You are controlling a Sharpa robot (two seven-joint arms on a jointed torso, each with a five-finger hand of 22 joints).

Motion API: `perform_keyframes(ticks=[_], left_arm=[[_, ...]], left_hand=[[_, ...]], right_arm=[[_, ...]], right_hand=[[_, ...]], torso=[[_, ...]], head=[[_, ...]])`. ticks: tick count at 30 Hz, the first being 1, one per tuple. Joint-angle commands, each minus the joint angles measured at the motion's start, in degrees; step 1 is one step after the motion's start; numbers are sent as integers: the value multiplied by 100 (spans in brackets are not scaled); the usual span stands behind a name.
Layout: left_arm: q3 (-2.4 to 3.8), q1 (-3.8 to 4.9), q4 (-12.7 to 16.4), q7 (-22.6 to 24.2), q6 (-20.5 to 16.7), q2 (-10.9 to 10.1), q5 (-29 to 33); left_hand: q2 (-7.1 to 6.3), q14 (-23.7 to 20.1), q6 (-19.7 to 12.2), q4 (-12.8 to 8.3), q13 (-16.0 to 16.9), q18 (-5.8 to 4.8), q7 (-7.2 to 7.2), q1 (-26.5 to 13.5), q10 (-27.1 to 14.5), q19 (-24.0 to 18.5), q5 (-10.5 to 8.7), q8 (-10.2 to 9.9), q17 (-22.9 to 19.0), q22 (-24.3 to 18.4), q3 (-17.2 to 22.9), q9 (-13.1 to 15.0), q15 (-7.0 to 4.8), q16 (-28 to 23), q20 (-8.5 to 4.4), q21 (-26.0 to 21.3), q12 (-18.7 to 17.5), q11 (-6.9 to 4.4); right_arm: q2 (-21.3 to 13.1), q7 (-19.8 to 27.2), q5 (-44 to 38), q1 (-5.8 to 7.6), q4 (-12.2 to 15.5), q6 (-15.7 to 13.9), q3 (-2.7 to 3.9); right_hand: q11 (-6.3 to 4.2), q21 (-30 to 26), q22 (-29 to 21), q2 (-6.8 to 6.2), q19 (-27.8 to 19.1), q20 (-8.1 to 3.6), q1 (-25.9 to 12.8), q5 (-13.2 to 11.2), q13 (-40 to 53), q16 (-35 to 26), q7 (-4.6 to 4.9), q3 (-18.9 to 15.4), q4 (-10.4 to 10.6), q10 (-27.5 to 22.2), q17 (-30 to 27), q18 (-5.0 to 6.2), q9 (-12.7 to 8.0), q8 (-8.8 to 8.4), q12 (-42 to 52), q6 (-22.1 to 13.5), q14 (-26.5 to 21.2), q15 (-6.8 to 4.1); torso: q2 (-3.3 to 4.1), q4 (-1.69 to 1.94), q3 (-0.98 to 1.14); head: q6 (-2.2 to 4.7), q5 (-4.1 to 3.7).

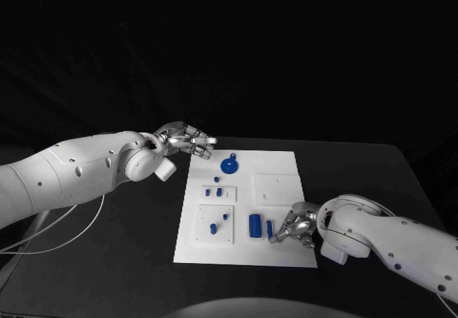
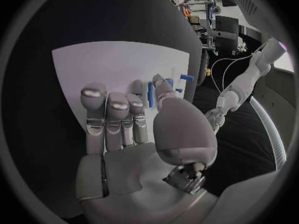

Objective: Assemble the parts on the task board

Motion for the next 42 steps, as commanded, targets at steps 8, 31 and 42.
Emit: perform_keyframes(ticks=[8, 31, 42], left_arm=[[2, 3, -14, 145, -124, -9, 159], [36, 11, -952, 1336, -1541, 573, 1566], [45, 0, -1242, 1196, -1424, 811, 1486]], left_hand=[[-20, 4, 59, 3, 3, -28, -7, -45, -54, -1, -14, -7, 6, 12, 13, -1, -7, -14, 30, -3, -19, 10], [77, -200, 193, -34, -6, 177, -11, -33, -576, 164, -12, -4, -19, 21, 169, 2, 74, -27, 99, 112, -29, 122], [308, -6592, -5414, -313, -339, -217, -900, -2355, -6550, -5734, -293, -365, -386, -445, 74, -352, -717, -376, -594, -530, -363, -746]], right_arm=[[-185, 139, 277, 54, 21, 305, 190], [952, 4309, 2898, 960, -3115, -1695, 760], [1321, 4446, 3075, 999, -3709, -1592, 966]], right_hand=[[9, -148, 468, -28, 223, 24, 195, -116, -110, -123, 257, -107, 244, -105, -38, 67, -619, 3, -110, -321, -36, 7], [705, -3678, -2429, 725, -2014, 760, 380, 52, -4330, -3142, 653, 270, -592, -1072, -2796, 66, -1133, 93, -4038, -1190, -1806, 727], [198, -4134, -7490, 745, -8414, 685, -1918, -1773, -6887, -5626, -49, 284, 31, -7623, -6126, -304, -1639, -360, -5553, -7131, -8333, 542]], torso=[[-14, -17, -1], [-326, -96, 11], [-325, -93, 43]], head=[[182, -32], [1314, -308], [1514, -314]])
